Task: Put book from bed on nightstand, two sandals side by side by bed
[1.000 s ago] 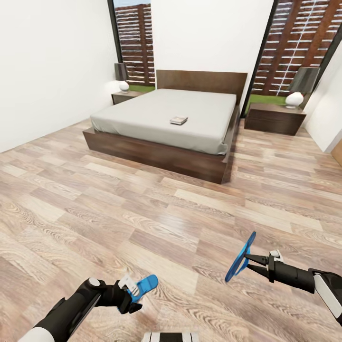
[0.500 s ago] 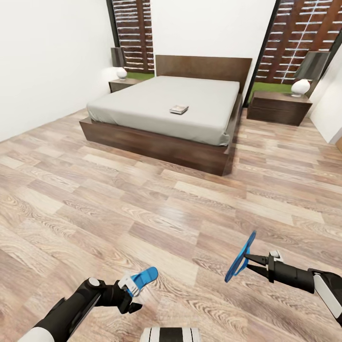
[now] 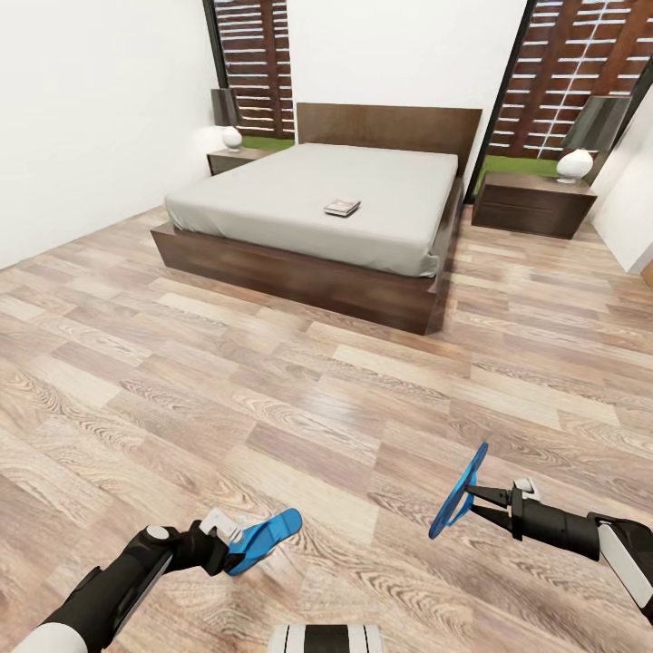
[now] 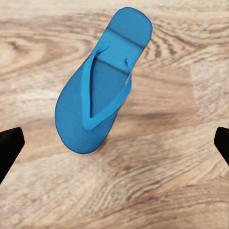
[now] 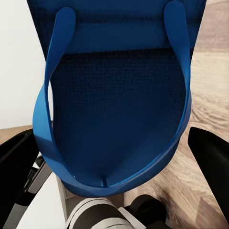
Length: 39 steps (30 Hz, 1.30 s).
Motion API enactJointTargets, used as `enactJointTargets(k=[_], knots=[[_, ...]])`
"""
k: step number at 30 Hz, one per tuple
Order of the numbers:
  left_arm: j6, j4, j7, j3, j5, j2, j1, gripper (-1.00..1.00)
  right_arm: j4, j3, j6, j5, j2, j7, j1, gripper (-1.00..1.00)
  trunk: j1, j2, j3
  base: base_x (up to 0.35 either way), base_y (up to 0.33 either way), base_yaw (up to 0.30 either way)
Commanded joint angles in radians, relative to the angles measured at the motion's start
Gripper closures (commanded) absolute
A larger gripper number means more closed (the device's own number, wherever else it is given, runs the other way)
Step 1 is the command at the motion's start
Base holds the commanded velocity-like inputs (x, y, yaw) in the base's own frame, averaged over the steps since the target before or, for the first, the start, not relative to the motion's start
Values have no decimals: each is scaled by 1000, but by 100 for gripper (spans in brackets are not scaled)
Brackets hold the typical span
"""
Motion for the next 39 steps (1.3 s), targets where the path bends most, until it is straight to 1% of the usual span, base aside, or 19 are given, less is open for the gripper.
enactJointTargets(k=[1, 6, 12, 19, 27, 39], knots=[[2, -2, -3, -2, -8, 0, 0, -100, 0, -1, 4, 0, 0, 1, 0, 100, 0, 0, -1, 0, 0, 0], [2, -2, -2, -4, -9, -1, 0, -100, 0, -1, 4, 0, 0, 1, 0, 100, 0, 0, -1, 3, 0, 0], [2, -2, 3, -5, -12, -3, 0, -100, 0, 0, 4, 0, 0, 1, 0, 100, 0, 0, -1, 172, 0, 0], [2, -2, 5, -6, -13, -4, 0, -100, 0, 0, 3, 0, 1, 1, 0, 100, 0, 0, -1, 36, -4, 0], [2, -2, 4, -6, -13, -7, 0, -100, 0, 0, 3, 1, 2, 1, 0, 100, 0, 0, -1, 180, -131, 0], [2, -2, 4, -6, -13, -7, 0, -100, 0, 1, 3, 1, 2, 1, 0, 100, 0, 0, -1, 13, -10, 0]])
